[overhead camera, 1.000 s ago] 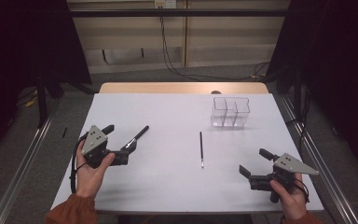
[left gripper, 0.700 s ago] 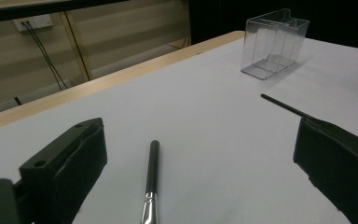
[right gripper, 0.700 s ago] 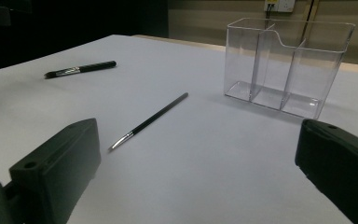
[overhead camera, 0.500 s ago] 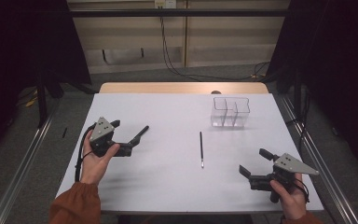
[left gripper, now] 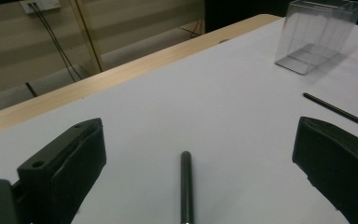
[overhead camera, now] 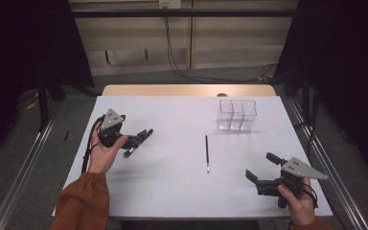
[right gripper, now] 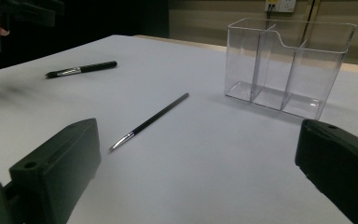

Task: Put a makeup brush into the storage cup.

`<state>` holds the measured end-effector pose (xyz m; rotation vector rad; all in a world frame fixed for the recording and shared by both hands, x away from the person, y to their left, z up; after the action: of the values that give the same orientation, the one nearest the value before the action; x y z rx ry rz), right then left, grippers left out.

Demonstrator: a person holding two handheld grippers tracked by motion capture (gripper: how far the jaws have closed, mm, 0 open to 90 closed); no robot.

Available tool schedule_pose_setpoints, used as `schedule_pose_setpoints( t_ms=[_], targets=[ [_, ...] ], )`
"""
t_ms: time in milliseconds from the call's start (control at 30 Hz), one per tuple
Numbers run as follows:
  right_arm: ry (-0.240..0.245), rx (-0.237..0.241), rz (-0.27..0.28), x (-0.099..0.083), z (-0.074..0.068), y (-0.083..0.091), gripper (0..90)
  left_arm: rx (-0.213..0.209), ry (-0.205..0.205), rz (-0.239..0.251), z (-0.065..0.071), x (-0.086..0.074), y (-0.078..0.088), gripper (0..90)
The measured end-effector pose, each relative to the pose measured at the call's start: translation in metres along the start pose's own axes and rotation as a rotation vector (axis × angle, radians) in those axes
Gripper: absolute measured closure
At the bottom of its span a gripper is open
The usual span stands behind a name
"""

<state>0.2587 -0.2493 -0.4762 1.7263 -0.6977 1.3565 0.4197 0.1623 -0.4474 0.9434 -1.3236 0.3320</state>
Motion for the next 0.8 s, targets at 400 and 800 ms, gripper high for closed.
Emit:
schedule_pose_setpoints(
  t_ms=[400,800],
  targets=[
    [0.002,0.002,-0.004,-0.001,0.000,0.000,0.0,-0.010,0.039,-0.082,-0.013,-0.005,-0.015,3.6],
    [0.006,0.004,-0.006,-0.001,0.000,0.000,0.0,-0.044,0.005,-0.239,-0.014,-0.004,-0.019,3.6]
  ],
)
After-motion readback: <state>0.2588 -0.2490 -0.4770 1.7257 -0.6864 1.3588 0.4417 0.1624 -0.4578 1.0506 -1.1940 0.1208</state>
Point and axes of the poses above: each handheld gripper's, and its own axes: y roughly backward along the jaws, x roughly out of its top, z roughly to its right, the point moved 7 cm from there along -y, roughly forward along the jaws, and after that the axes turned 2 degrees about z, right-handed, at the moved point
